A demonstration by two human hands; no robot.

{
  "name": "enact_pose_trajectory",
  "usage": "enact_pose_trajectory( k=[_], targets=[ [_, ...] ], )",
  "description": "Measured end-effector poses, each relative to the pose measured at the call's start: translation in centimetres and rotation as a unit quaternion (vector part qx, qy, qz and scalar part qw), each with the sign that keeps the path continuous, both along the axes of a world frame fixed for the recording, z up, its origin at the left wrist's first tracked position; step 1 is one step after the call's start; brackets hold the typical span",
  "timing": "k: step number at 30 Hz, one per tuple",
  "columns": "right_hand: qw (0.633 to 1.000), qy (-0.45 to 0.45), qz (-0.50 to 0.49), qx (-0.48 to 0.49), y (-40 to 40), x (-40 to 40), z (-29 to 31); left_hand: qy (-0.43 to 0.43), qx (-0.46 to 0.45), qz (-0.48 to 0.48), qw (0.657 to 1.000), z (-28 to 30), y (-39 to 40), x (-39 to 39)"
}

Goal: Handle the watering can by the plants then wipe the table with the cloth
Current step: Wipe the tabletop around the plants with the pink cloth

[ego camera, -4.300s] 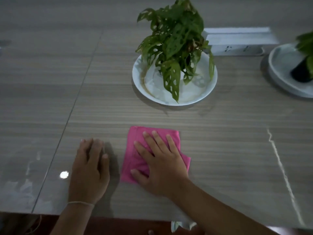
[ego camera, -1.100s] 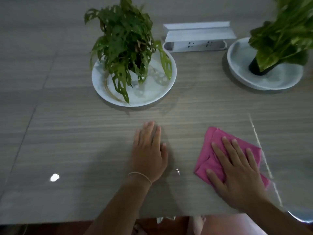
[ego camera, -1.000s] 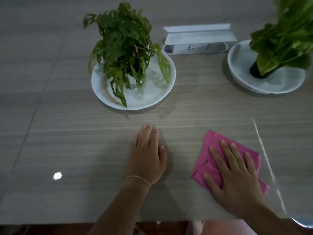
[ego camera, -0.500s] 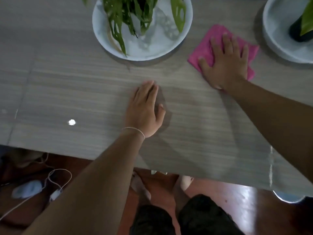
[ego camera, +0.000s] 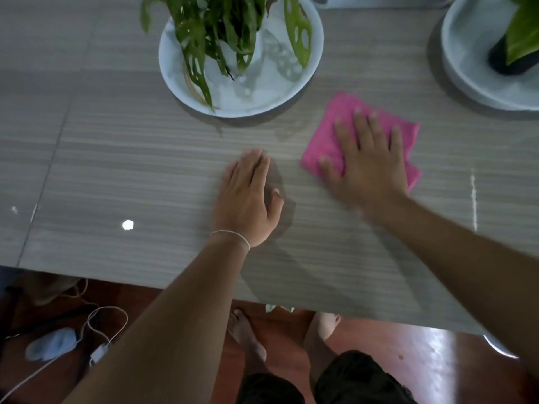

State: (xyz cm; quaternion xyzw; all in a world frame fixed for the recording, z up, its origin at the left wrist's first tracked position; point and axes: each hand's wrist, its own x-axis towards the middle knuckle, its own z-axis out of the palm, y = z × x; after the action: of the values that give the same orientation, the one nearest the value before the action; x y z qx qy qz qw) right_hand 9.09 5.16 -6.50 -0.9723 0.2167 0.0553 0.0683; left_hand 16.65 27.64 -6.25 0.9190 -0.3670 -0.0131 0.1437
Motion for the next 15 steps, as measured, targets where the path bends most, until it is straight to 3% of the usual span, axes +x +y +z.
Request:
enact_pose_trajectory(
  k=[7,11,15],
  targets=[
    [1.0,-0.012,-0.001,-0.003,8.3,-9.6,-1.2,0.005,-0.028,0.007,1.0,0.0,0.0,-0.1],
    [1.0,0.001,-0.011,-0.003,6.7,-6.5,-0.5,0.014,-0.022,0.006,1.0,-0.1,0.1,0.0],
    [0.998,-0.001,-0.056,0.006,0.7,2.1,-0.4,0.005,-0.027,0.012,1.0,-0.3,-0.3,-0.2]
  ],
)
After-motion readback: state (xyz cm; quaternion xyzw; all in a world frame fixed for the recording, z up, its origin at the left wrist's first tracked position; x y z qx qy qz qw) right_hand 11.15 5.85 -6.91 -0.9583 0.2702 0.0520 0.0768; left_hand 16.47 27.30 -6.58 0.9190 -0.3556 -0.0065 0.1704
